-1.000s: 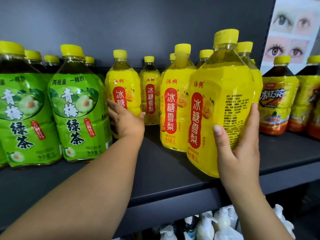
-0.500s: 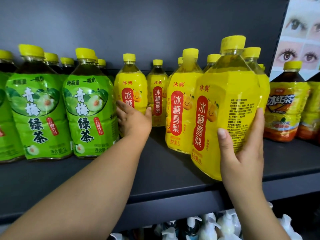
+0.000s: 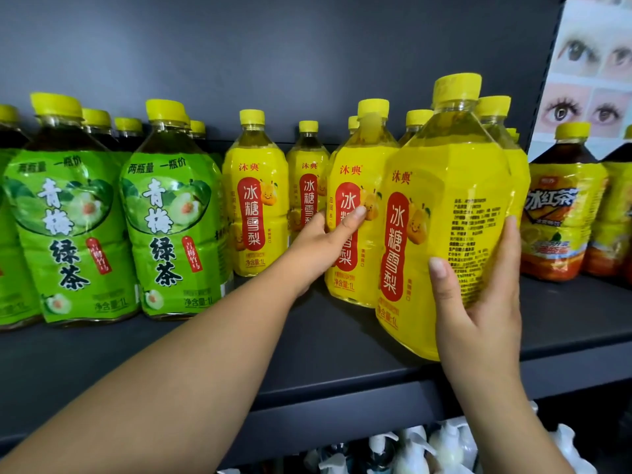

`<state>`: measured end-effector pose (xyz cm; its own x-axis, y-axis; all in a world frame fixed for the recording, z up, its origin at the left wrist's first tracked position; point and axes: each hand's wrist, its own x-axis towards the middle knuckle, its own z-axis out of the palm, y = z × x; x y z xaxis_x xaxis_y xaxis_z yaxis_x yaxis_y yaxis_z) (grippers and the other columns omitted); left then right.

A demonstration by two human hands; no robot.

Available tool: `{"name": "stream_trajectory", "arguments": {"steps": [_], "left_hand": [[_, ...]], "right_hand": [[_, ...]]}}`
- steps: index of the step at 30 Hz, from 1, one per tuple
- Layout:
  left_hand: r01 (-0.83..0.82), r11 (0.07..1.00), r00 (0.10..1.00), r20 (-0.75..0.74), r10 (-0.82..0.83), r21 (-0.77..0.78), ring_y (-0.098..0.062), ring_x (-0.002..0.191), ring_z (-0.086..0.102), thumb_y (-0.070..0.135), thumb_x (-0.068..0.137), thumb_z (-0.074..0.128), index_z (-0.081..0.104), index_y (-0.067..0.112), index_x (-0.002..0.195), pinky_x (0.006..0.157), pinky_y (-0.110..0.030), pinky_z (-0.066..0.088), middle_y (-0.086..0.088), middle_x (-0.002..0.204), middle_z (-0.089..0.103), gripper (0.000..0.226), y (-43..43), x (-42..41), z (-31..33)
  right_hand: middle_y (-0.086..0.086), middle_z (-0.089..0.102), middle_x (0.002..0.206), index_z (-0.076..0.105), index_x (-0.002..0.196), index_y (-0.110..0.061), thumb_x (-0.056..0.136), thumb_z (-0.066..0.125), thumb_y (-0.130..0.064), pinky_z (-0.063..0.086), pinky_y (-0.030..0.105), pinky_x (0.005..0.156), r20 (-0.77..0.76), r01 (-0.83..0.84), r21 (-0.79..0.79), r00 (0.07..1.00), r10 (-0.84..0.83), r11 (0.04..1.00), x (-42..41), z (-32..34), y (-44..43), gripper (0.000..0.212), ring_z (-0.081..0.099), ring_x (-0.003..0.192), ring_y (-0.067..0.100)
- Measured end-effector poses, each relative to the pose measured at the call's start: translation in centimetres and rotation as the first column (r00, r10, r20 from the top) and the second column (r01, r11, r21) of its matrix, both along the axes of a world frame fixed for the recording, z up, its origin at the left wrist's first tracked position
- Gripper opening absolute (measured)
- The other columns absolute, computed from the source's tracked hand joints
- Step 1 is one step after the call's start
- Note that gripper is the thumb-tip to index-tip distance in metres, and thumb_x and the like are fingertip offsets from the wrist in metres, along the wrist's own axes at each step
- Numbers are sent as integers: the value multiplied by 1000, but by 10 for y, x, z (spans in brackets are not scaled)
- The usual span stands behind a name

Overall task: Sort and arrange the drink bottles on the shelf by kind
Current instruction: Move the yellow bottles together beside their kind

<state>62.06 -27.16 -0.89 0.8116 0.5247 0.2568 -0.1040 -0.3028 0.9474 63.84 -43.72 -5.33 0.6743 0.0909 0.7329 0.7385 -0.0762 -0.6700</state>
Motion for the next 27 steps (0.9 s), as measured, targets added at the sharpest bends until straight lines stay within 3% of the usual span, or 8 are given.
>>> {"name": "stream_trajectory", "arguments": {"steps": [5, 9, 13, 17, 23, 27], "left_hand": [[-60, 998, 990, 127, 64, -29, -23, 110, 56, 45, 78, 61, 45, 19, 125, 96, -40, 45, -3, 116, 59, 56, 2, 3, 1], [-231, 971, 957, 164, 238, -60, -26, 109, 57, 45, 75, 66, 44, 13, 127, 94, -42, 47, -6, 120, 59, 65, 9, 3, 0], [-379, 925, 922, 101, 374, 37, -28, 115, 52, 53, 79, 58, 43, 13, 127, 97, -40, 42, -7, 123, 56, 64, 14, 0, 1], [-483, 845, 872, 42, 487, 232, -28, 114, 52, 56, 83, 49, 41, 10, 122, 81, -31, 38, -9, 122, 54, 61, 6, 0, 3], [-537, 815, 840, 45, 541, 219, -30, 111, 52, 58, 81, 49, 40, 9, 120, 73, -31, 36, -10, 121, 55, 63, 4, 2, 5], [-547, 811, 833, 39, 552, 208, -31, 113, 52, 57, 80, 51, 38, 9, 123, 79, -36, 42, -11, 124, 53, 66, 2, 4, 6]], "right_hand": [[-8, 18, 155, 4, 144, -39, 62, 26, -89, 23, 43, 113, 8, 10, 3, 1000, -10, 1000, 1, 0, 0, 98, 20, 141, 15], [-9, 18, 155, 5, 144, -40, 63, 26, -89, 22, 43, 113, 7, 14, 1, 1000, -14, 1000, 0, -1, 0, 97, 19, 142, 15], [-10, 17, 154, 1, 134, -51, 61, 26, -90, 22, 43, 114, 8, 5, 3, 1000, -5, 1000, -1, 0, -1, 86, 18, 142, 14], [-9, 19, 154, 4, 141, -47, 62, 28, -90, 23, 47, 113, 10, -3, 8, 1000, 3, 1000, 1, 0, 1, 93, 20, 141, 15], [-6, 21, 154, 7, 145, -37, 63, 28, -90, 25, 47, 112, 24, 12, 12, 1000, -12, 1000, 3, -1, 1, 100, 23, 141, 17], [-7, 21, 154, 7, 146, -35, 62, 27, -90, 25, 47, 112, 18, 17, -1, 1000, -17, 1000, 3, -3, 0, 102, 23, 141, 18]]}}
